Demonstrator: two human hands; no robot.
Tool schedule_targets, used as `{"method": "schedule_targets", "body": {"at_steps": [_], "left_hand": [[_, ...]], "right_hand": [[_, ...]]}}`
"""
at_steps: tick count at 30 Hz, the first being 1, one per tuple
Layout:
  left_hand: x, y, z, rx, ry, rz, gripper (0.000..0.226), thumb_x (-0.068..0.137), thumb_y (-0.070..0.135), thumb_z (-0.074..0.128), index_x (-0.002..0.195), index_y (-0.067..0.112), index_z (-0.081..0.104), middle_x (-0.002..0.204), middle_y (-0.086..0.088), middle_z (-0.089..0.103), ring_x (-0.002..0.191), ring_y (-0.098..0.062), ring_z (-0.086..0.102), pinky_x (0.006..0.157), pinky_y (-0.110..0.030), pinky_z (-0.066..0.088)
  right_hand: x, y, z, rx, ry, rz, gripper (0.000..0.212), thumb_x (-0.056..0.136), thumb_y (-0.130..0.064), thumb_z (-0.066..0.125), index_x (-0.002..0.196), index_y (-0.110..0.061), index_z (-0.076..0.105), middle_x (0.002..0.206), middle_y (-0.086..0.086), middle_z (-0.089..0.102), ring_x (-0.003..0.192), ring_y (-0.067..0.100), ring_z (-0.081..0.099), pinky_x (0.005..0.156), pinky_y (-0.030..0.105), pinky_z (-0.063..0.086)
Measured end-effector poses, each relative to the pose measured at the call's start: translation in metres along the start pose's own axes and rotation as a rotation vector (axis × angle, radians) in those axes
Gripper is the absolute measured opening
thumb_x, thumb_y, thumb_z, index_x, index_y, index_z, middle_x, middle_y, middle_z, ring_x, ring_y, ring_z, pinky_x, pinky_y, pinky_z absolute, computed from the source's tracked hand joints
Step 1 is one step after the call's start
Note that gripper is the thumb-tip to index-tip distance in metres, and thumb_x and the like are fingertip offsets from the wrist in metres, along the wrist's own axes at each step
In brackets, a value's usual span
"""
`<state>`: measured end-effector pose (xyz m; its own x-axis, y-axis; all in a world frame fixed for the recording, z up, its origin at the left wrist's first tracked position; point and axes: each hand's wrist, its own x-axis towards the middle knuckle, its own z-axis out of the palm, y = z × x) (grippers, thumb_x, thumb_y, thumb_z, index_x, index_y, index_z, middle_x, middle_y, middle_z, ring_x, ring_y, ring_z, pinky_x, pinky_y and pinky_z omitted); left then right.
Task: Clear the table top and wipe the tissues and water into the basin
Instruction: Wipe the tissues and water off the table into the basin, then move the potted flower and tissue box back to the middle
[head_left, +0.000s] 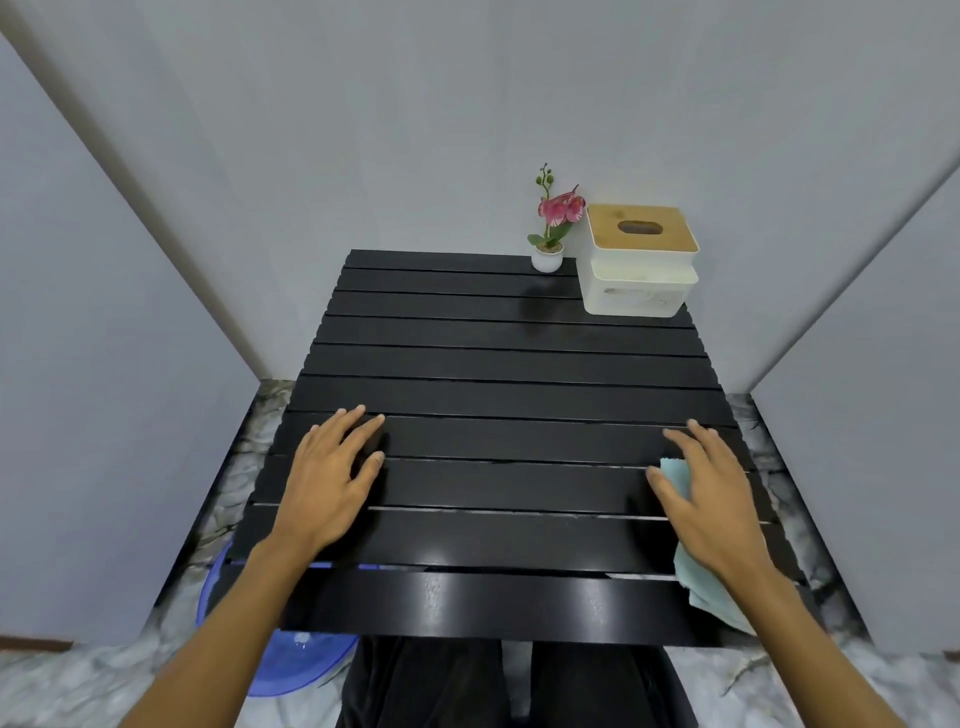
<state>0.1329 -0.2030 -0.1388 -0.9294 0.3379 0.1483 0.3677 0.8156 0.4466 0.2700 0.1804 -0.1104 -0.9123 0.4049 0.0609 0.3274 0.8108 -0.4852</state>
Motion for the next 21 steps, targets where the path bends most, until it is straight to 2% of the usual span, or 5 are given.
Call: {"method": "schedule_targets", "body": {"at_steps": [5, 10, 15, 21], "left_hand": [[0.061, 0.010, 0.016, 0.003, -0.031, 0.027, 0.050, 0.093, 0.043, 0.039, 0.140, 0.027, 0.045, 0.150, -0.001, 0.039, 0.142, -0.020, 0.026, 0.116, -0.040, 0.015], [0.124, 0.024, 0.038, 0.001, -0.052, 0.061, 0.049, 0.095, 0.039, 0.041, 0.140, 0.023, 0.045, 0.149, -0.005, 0.040, 0.141, -0.023, 0.028, 0.115, -0.042, 0.017], [0.181, 0.030, 0.060, -0.003, -0.048, 0.058, 0.046, 0.097, 0.034, 0.046, 0.142, 0.023, 0.042, 0.151, -0.004, 0.037, 0.142, -0.022, 0.024, 0.117, -0.044, 0.016], [0.190, 0.026, 0.072, 0.045, -0.009, 0.054, 0.048, 0.099, 0.041, 0.036, 0.145, 0.027, 0.035, 0.156, 0.000, 0.026, 0.146, -0.016, 0.012, 0.119, -0.040, 0.007]], "right_hand": [[0.061, -0.032, 0.022, 0.157, -0.045, -0.029, 0.043, 0.090, -0.028, 0.058, 0.131, -0.016, 0.050, 0.138, 0.003, 0.050, 0.132, 0.019, 0.039, 0.108, 0.031, 0.028], [0.134, -0.065, 0.048, 0.244, -0.087, -0.019, 0.046, 0.090, -0.033, 0.058, 0.132, -0.018, 0.049, 0.135, 0.002, 0.052, 0.125, 0.018, 0.046, 0.103, 0.033, 0.036], [0.206, -0.085, 0.072, 0.262, -0.080, -0.037, 0.056, 0.088, -0.033, 0.062, 0.137, -0.015, 0.044, 0.140, 0.004, 0.049, 0.128, 0.020, 0.045, 0.105, 0.034, 0.036], [0.277, -0.101, 0.100, 0.376, 0.007, -0.007, 0.066, 0.087, -0.030, 0.063, 0.143, -0.012, 0.035, 0.145, 0.007, 0.044, 0.134, 0.022, 0.039, 0.110, 0.034, 0.032]]}}
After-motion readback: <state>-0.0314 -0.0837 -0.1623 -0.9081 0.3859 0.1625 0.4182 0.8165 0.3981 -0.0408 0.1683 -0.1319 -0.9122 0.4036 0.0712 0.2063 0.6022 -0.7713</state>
